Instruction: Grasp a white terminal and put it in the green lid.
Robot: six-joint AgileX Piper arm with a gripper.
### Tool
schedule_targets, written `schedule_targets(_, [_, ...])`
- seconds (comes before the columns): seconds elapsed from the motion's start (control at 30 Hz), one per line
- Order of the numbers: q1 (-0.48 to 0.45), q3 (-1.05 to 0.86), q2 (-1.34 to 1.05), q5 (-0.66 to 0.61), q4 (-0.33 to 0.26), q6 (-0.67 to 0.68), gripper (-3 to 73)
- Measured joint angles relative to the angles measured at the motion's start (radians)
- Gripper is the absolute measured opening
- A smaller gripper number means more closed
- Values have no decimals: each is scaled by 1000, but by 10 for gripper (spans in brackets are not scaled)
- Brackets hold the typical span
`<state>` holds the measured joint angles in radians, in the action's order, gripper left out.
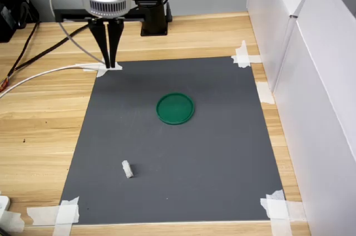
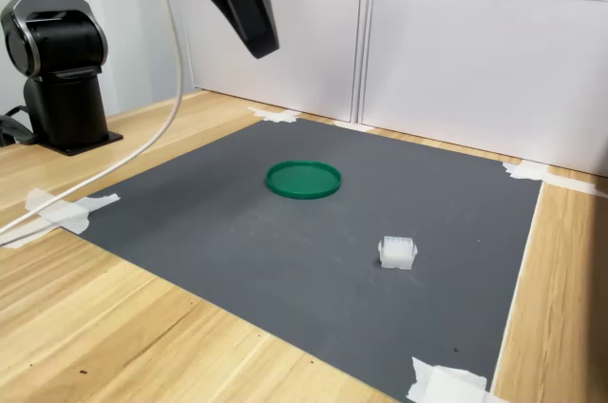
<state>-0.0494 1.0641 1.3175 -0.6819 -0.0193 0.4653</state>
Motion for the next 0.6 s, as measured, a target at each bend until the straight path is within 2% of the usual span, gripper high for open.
schedule_targets(0.13, [0, 85, 66, 7, 4, 27, -15])
schedule_targets(0.4, [0, 254, 193, -130, 7, 31, -12])
schedule_targets(0.5, [0, 317, 240, -185, -6, 34, 15])
schedule_targets(0.6, [0, 374, 280, -238, -39, 64, 80])
